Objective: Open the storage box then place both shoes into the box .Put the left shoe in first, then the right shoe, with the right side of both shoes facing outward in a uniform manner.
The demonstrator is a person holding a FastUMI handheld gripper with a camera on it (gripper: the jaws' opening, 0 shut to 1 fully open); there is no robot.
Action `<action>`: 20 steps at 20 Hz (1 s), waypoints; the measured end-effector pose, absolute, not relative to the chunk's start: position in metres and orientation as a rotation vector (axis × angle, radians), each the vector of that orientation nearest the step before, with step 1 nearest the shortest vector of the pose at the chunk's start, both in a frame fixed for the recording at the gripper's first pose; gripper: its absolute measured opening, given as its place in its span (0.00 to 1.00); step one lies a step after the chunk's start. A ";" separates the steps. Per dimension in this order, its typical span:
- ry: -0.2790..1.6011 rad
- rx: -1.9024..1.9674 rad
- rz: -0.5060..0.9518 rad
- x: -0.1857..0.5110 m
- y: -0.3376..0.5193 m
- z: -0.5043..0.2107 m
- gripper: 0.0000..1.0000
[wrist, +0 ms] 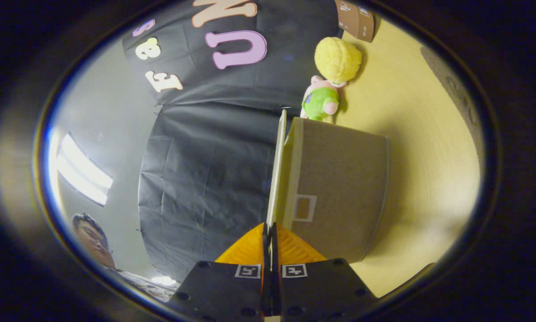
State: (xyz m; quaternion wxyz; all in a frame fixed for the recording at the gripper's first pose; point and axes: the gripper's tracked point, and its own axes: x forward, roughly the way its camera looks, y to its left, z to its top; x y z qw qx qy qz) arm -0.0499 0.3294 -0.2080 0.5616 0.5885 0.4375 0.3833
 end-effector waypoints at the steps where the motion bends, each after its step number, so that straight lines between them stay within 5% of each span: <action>1: 1.021 1.382 0.916 -0.050 0.330 -0.198 0.04; 20: 0.916 1.146 1.015 0.024 0.362 -0.098 0.04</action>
